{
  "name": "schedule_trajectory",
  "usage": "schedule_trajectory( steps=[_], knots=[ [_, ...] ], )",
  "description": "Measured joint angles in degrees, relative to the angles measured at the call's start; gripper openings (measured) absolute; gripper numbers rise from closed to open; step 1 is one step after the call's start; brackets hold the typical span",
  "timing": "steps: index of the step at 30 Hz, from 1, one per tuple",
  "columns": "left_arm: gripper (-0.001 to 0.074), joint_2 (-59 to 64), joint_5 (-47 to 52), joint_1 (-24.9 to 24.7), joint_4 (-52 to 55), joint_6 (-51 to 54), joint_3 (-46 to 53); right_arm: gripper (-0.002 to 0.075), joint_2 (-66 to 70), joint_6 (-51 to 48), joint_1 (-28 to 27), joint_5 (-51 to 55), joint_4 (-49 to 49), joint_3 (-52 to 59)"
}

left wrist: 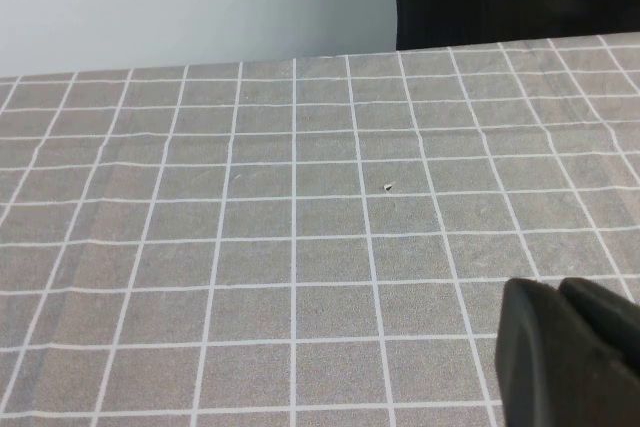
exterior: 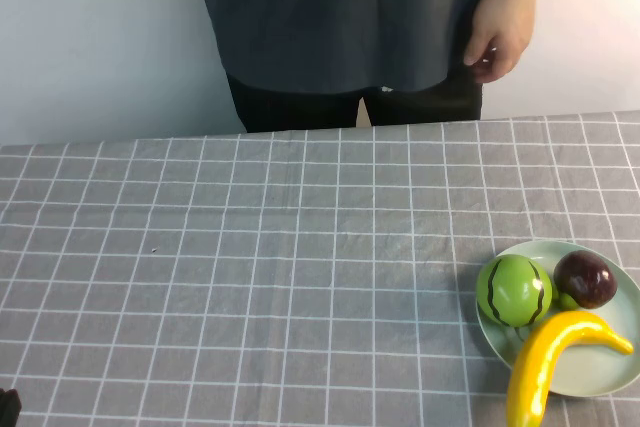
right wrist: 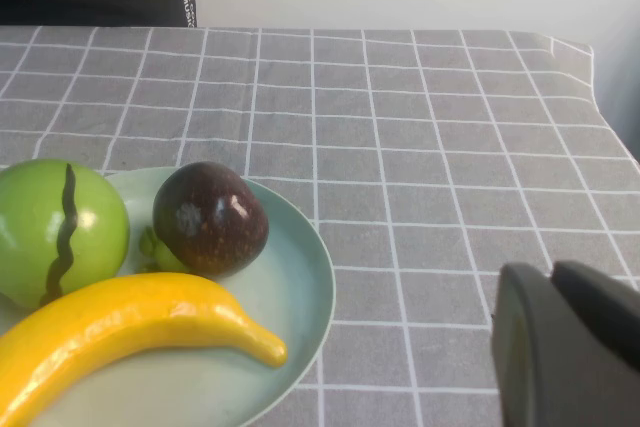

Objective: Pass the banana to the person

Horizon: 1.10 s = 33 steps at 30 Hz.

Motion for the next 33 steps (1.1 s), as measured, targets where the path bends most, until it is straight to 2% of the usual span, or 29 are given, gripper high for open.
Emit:
schedule_trajectory(
  steps=[28, 33],
  knots=[
    [-0.0004, 0.0, 0.0, 0.0, 0.0, 0.0, 0.0, -0.0006, 0.0, 0.0, 0.0, -0.1, 0.2, 0.0],
    [-0.0004, 0.0, 0.0, 0.0, 0.0, 0.0, 0.0, -0.0006, 0.0, 0.1, 0.0, -2.1, 5.0, 0.0]
  ],
)
